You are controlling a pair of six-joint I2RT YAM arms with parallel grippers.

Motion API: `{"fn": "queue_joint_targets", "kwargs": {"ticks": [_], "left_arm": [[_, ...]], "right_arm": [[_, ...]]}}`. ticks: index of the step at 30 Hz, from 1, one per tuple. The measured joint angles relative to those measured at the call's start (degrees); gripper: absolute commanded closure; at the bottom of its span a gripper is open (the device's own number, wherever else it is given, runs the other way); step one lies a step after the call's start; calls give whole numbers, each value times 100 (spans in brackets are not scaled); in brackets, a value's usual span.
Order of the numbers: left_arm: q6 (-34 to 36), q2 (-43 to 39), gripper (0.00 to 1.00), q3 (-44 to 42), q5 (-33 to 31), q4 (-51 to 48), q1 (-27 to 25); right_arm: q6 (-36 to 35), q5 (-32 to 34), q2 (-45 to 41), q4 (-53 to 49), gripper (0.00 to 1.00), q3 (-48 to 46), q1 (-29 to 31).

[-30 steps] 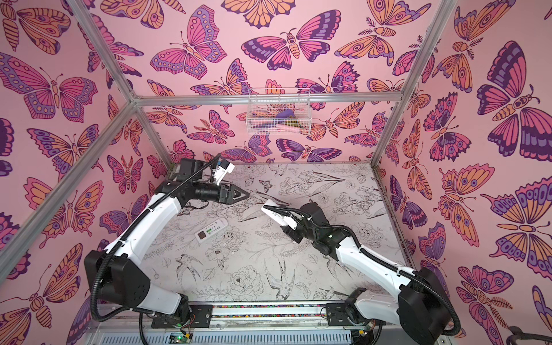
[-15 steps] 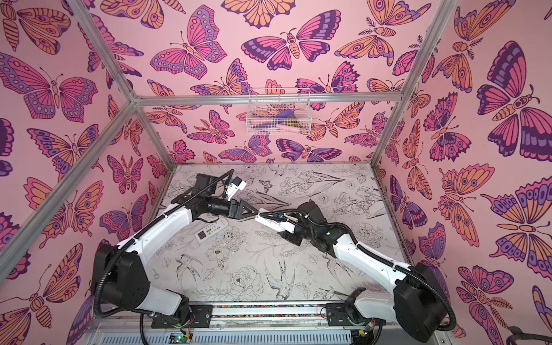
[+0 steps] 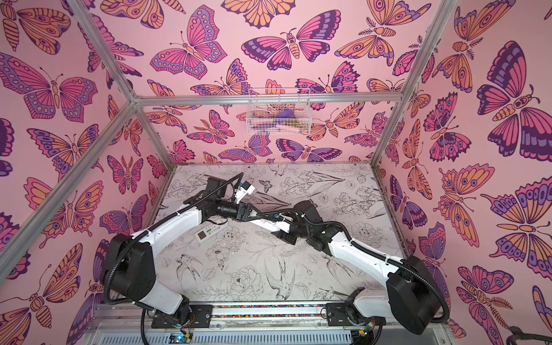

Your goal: Unload the batteries from the remote control

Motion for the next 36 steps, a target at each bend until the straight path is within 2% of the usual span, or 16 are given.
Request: {"fn": "queue_joint_targets", "kwargs": {"ticks": [3,4,6,9,11,13,17,21,24,29,36], "left_arm": [[-31,7,46,-13,-17,7,-44],[-42,7,49,-17,-15,0,-44],[-57,7,63,-22,-44,4,-22],[-72,7,71,-24,-118,15,-4],[-109,7,83,-24,-111,17,15],[-146,7,99,-22,-44,48,17],[-179,15,100,-26,-96,46,57],[-214,17,100,-26,-192,39,208],[-317,17,100,-26,-232,68,522],[-483,7,100,-72,-402,249,1130],[-850,-103,100,-415,-564,629,1453]], "right_arm": [[20,7,168,94,63,57,48],[22,9,195,140,63,57,61],[50,9,238,269,63,57,76],[105,7,289,396,62,57,87],[122,11,317,466,60,55,87],[125,37,365,514,56,44,94],[151,50,442,614,39,35,98],[400,186,448,719,30,33,98],[728,264,420,741,24,4,98],[1554,551,59,1226,20,-535,98],[3547,1375,-157,1563,20,-870,98]]}}
